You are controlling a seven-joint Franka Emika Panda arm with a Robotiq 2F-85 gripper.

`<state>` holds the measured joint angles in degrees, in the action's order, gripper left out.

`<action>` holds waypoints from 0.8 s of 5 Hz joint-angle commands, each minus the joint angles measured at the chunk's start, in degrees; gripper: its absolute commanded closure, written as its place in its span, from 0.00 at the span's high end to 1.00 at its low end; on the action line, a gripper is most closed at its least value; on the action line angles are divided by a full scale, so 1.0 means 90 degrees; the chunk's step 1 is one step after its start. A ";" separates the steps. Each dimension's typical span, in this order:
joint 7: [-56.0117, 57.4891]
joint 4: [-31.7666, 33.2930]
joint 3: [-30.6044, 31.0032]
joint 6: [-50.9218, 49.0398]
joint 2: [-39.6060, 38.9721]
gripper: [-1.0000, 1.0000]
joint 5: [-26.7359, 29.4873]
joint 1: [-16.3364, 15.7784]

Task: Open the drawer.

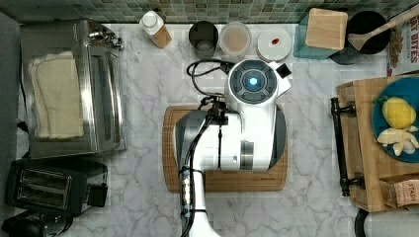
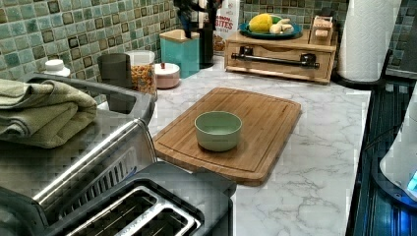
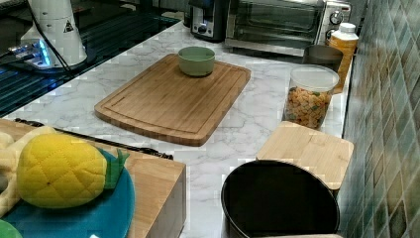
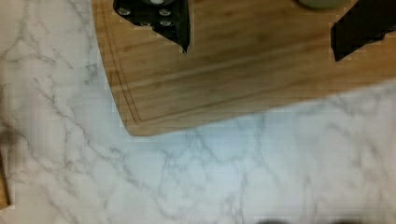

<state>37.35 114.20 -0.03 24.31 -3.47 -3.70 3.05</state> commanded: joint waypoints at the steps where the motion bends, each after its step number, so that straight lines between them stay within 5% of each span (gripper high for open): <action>1: 0.2047 0.0792 -0.0560 0.0733 0.0278 1.00 -0.0711 0.0662; 4: 0.2876 0.1279 -0.1045 0.2346 -0.0097 1.00 -0.1158 0.1161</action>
<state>55.25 126.79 -9.16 41.99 -3.56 -13.32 10.55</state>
